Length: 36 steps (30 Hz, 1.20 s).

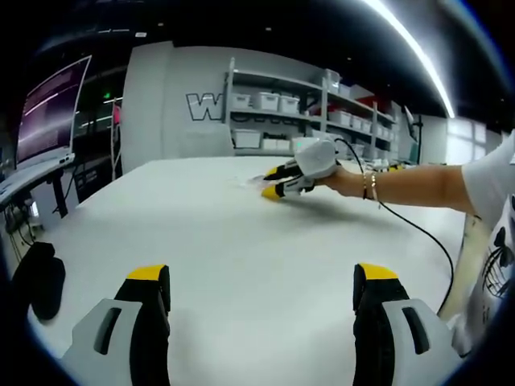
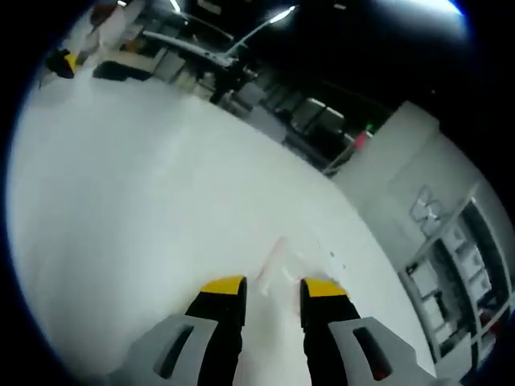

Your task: Open the resealable bag by pulling the two sides of the seal apart until the entire bag opening is separated and visibly accessible.

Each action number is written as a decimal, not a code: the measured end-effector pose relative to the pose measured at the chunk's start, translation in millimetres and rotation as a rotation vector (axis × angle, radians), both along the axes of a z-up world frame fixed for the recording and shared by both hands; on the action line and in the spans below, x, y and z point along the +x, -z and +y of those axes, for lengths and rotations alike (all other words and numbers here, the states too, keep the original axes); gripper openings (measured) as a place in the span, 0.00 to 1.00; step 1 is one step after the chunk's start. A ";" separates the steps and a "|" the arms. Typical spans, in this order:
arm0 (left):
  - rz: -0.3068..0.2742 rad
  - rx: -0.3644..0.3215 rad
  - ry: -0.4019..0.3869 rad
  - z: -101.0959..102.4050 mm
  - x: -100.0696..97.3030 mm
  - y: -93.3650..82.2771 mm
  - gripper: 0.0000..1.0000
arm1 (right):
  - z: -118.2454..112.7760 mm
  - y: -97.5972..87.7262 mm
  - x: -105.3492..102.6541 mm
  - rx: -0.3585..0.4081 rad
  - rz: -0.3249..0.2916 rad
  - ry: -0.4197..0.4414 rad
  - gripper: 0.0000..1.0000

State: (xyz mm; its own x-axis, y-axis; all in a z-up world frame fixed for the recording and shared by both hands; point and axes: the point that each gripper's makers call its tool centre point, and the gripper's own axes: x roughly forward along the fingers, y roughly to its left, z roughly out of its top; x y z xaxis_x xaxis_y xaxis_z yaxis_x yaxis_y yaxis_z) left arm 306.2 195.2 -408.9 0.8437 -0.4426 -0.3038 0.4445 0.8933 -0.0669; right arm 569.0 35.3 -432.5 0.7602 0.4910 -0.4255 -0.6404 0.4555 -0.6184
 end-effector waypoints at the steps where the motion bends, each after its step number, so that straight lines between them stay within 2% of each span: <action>1: 0.000 0.000 0.000 -0.2 0.2 0.1 0.93 | 0.2 0.3 1.7 0.001 0.001 0.001 0.24; 19: -0.008 -0.004 -0.001 1.9 -3.2 -1.1 0.93 | 2.7 3.3 9.9 0.014 0.003 0.040 0.19; 24: -0.009 -0.004 0.001 0.2 -5.8 0.5 0.93 | -1.2 10.6 9.4 0.036 0.033 0.060 0.09; 32: -0.009 -0.006 0.003 -0.9 -8.0 1.9 0.93 | -3.0 12.9 10.8 0.086 0.063 0.088 0.08; 36: -0.010 -0.006 0.003 -0.6 -8.8 1.4 0.93 | -3.4 14.5 11.4 0.103 0.079 0.101 0.04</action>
State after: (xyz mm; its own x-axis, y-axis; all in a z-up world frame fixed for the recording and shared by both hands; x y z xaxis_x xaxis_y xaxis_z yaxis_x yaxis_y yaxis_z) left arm 297.4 194.7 -410.3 0.8453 -0.4470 -0.2927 0.4480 0.8915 -0.0676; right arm 580.4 31.9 -447.0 0.7743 0.4579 -0.4368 -0.6326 0.5788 -0.5146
